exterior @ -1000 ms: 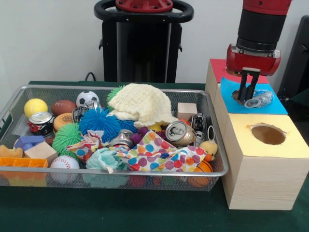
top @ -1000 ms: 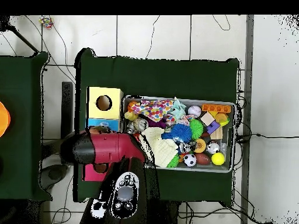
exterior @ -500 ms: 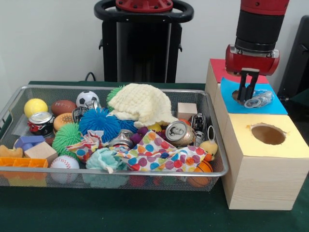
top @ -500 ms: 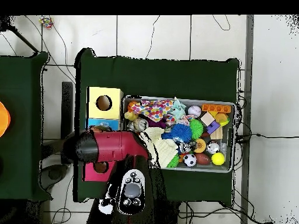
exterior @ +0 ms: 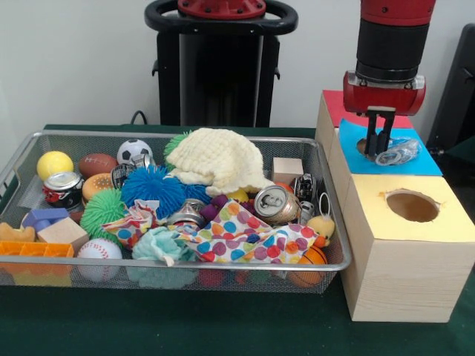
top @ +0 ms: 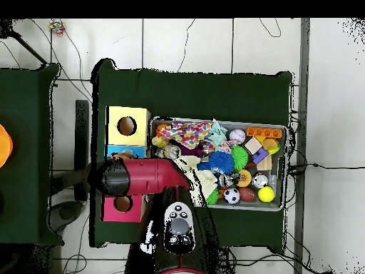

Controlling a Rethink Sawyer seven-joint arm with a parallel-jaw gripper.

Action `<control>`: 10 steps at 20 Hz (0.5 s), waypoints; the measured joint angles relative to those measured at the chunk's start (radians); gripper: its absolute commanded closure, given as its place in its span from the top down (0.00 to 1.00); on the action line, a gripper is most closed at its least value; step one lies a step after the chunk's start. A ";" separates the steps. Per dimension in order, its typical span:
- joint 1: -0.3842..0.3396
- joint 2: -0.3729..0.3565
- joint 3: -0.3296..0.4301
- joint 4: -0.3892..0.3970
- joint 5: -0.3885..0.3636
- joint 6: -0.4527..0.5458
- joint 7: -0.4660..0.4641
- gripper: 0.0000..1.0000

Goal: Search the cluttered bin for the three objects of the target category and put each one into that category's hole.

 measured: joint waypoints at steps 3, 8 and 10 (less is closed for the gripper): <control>-0.009 -0.002 0.010 0.003 -0.008 0.000 0.000 0.00; -0.011 -0.005 0.014 0.004 -0.020 -0.001 0.000 0.00; -0.010 -0.005 0.014 0.004 -0.025 -0.002 0.000 0.00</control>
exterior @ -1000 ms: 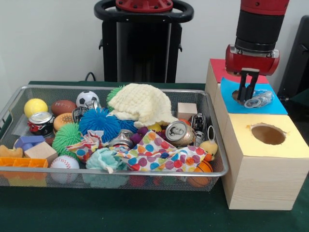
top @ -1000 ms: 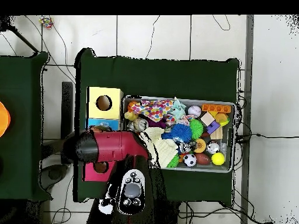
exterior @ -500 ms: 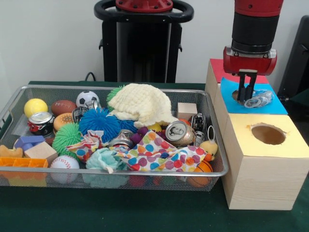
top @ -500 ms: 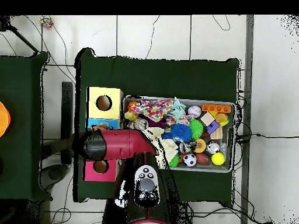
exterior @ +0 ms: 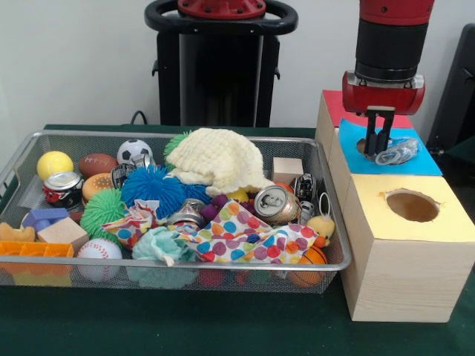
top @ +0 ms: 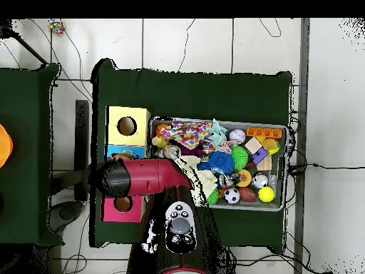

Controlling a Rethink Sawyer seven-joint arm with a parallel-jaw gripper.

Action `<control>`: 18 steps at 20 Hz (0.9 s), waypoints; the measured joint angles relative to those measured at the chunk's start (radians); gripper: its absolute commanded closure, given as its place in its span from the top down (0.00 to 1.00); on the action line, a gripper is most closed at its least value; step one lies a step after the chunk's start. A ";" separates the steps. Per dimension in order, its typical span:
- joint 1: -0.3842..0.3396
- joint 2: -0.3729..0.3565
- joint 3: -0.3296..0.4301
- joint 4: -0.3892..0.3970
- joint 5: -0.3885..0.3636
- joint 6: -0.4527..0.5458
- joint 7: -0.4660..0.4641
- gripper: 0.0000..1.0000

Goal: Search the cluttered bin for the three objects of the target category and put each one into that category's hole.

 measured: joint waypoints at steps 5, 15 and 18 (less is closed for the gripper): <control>0.000 -0.001 0.000 0.001 -0.002 -0.002 0.000 0.00; -0.004 -0.005 0.004 0.011 -0.003 -0.014 0.000 0.00; -0.004 -0.007 0.004 0.015 -0.003 -0.021 0.000 0.00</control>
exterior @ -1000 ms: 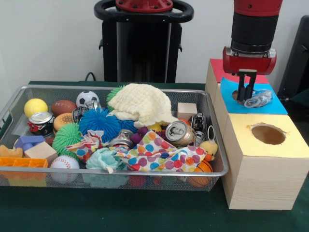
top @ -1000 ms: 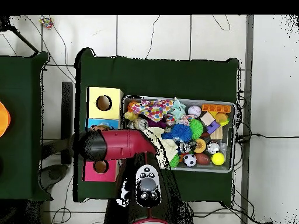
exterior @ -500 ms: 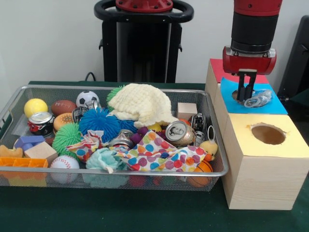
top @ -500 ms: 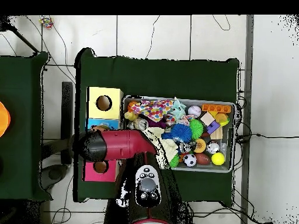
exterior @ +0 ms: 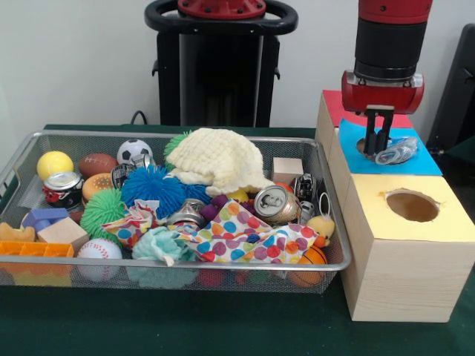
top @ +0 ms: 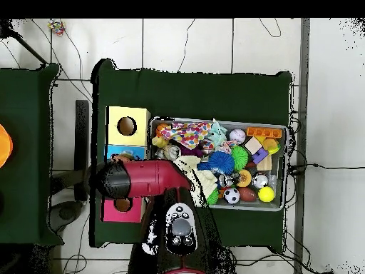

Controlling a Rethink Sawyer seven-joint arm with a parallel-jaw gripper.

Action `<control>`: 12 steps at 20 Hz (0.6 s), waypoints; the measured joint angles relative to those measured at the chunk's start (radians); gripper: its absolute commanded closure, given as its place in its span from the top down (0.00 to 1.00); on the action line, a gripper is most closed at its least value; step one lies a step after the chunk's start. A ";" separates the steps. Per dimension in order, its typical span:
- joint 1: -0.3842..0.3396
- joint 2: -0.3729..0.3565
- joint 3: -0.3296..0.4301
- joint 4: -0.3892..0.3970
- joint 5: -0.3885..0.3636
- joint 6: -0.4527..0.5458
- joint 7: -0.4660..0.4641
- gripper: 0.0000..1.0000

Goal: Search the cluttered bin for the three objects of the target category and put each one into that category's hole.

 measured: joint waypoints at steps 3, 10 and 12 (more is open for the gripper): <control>0.000 -0.002 0.000 0.006 0.000 -0.011 0.000 0.00; -0.002 -0.006 0.001 0.015 0.000 -0.021 0.000 0.00; -0.002 -0.007 0.002 0.016 0.000 -0.021 0.000 0.00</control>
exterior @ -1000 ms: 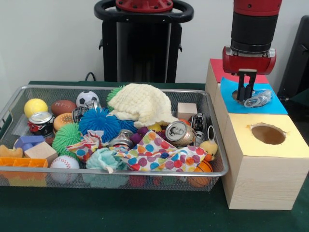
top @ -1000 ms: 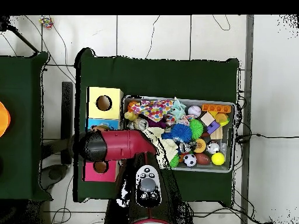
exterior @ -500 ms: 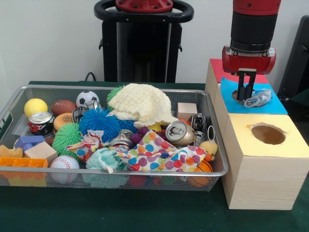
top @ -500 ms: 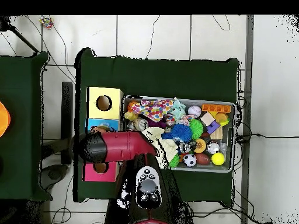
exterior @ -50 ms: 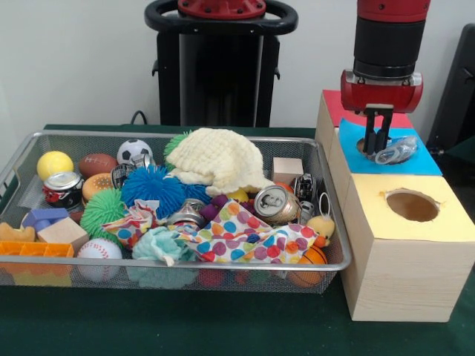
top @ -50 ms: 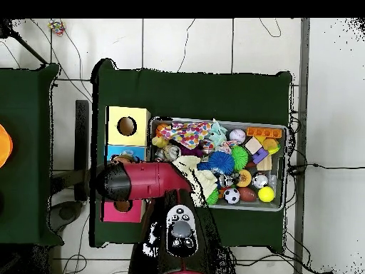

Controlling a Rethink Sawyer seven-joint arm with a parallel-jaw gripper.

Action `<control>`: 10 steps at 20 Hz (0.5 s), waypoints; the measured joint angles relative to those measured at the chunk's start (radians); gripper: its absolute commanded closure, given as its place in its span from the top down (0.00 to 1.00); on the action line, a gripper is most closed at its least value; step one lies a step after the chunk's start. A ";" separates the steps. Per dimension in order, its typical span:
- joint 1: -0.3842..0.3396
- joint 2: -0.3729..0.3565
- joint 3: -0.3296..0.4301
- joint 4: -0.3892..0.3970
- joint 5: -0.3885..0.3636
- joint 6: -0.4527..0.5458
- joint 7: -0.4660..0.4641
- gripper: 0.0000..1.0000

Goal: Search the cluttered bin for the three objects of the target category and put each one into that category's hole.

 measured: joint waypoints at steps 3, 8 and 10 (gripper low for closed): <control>0.000 -0.002 0.000 0.002 0.000 -0.001 0.000 0.00; -0.002 -0.007 0.000 0.022 -0.004 0.000 0.000 0.00; -0.002 -0.004 0.000 0.034 -0.008 0.000 0.000 0.00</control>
